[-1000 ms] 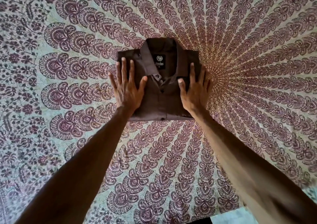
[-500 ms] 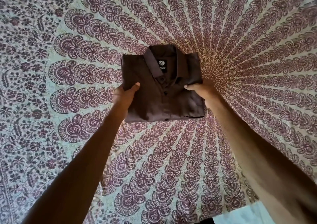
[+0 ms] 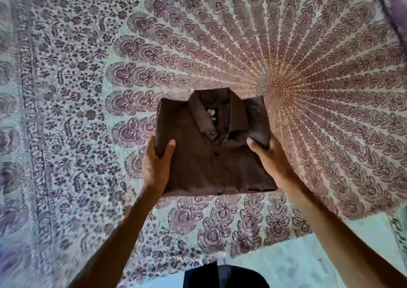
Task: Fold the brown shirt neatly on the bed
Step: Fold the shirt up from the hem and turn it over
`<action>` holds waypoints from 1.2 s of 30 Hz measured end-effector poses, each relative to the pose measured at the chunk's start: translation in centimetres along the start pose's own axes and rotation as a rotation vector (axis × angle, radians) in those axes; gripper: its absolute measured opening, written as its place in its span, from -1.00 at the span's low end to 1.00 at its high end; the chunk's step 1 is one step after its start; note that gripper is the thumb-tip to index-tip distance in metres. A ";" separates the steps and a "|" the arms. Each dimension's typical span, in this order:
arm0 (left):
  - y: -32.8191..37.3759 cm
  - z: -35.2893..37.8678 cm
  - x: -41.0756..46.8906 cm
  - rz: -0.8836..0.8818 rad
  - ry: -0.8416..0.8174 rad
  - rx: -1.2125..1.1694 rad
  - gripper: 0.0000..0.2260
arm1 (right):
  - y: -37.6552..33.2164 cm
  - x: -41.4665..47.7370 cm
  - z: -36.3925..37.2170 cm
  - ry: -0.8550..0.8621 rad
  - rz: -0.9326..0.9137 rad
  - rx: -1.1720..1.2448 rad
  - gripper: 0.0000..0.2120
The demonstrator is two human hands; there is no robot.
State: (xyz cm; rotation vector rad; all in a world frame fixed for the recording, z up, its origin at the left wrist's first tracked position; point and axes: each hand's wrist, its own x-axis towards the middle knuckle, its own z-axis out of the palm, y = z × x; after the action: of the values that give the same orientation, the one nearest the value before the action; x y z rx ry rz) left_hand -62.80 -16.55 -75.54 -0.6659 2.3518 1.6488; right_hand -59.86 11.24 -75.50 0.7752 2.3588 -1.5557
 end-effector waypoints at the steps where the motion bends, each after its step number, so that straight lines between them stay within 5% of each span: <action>1: -0.6 -1.5 -1.8 -0.014 0.008 -0.012 -0.66 | 0.0 -2.2 0.8 -0.029 -0.018 0.022 -0.46; 10: -8.9 -15.7 -12.5 -0.044 0.189 0.060 -0.61 | 1.6 -16.5 10.6 -0.107 -0.070 0.067 -0.67; 19: -16.8 -29.1 -15.1 -0.111 0.324 0.101 -0.55 | 0.7 -24.6 24.6 -0.153 -0.229 -0.044 -0.63; 28: -24.6 -38.3 -10.2 -0.126 0.249 0.186 -0.60 | 1.8 -26.3 37.7 -0.077 -0.242 -0.095 -0.50; 36: -28.5 -39.7 -7.8 -0.219 0.116 0.256 -0.75 | 3.4 -25.4 40.5 -0.034 -0.054 -0.249 -0.45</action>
State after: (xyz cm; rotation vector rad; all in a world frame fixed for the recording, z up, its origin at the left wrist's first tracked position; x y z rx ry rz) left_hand -38.88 -59.35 -82.05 -0.9474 2.4102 1.2240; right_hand -41.16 -32.09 -83.89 0.6286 2.5029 -1.2496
